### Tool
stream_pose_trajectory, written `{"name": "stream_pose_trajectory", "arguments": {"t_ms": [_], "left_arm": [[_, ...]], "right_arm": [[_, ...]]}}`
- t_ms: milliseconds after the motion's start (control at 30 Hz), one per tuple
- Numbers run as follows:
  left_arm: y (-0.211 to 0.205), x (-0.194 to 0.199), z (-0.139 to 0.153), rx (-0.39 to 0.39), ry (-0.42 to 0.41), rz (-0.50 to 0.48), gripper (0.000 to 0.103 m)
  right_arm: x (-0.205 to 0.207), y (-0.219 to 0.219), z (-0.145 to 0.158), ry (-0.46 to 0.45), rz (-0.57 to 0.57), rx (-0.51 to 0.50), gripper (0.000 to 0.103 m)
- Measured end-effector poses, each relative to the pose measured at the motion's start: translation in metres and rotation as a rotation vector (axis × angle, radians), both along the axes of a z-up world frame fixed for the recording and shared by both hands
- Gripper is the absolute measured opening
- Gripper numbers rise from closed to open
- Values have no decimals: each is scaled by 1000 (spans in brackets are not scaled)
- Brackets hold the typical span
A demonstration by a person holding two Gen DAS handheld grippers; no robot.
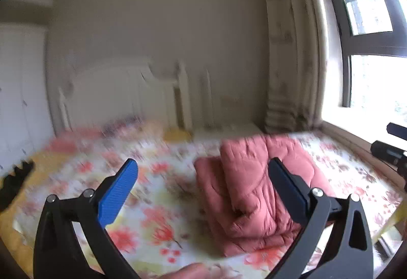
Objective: Fold large clothes
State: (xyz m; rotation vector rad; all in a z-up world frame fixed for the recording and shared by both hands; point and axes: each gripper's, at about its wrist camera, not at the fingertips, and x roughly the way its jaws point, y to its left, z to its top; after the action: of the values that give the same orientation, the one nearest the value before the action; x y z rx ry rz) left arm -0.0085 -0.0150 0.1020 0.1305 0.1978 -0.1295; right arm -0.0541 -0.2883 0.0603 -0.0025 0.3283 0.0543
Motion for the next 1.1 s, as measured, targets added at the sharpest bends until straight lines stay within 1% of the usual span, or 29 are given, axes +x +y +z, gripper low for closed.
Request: {"name": "stream_pose_trajectory", "arguments": {"t_ms": [33,67,133,200,267,300,367,433,500,567,667,833,1100], "left_arm": [[-2,-11,2,6,-26,18,101],[-5,-19,3,14,-45,6,101],[-12,-29,-3,33,-39,-42,101],[-19,-31,-13,57,-20,-39,101],[-26,-30,-28,69,9,-31,101],[-28,-30,-31,67,26,-33,101],[-27,-26,-40,35,82,-47,101],[-24,-21,-44,-2,120,-44,101],[-19,-18,-48,-24,140,-32,101],[-16,-15,-52,-31,153,-20,101],[-14,-15,-56,-25,170,-17,101],[-17,-14,-62,-12,183,-21,101],[-21,-16,-64,6,186,-24,101]], "right_arm": [[-3,1,0,-3,-1,3,99],[-8,1,-1,-4,-6,8,99],[-16,4,-11,3,-25,8,99],[-25,7,-30,14,-53,17,99],[-30,10,-45,19,-57,18,99],[-30,12,-54,47,-53,20,99],[-30,12,-68,88,-47,26,99],[-29,12,-76,111,-56,26,99],[-29,11,-79,118,-63,28,99],[-28,10,-81,118,-68,42,99],[-27,8,-83,122,-63,58,99],[-26,11,-84,130,-55,51,99],[-24,12,-87,137,-48,56,99]]}}
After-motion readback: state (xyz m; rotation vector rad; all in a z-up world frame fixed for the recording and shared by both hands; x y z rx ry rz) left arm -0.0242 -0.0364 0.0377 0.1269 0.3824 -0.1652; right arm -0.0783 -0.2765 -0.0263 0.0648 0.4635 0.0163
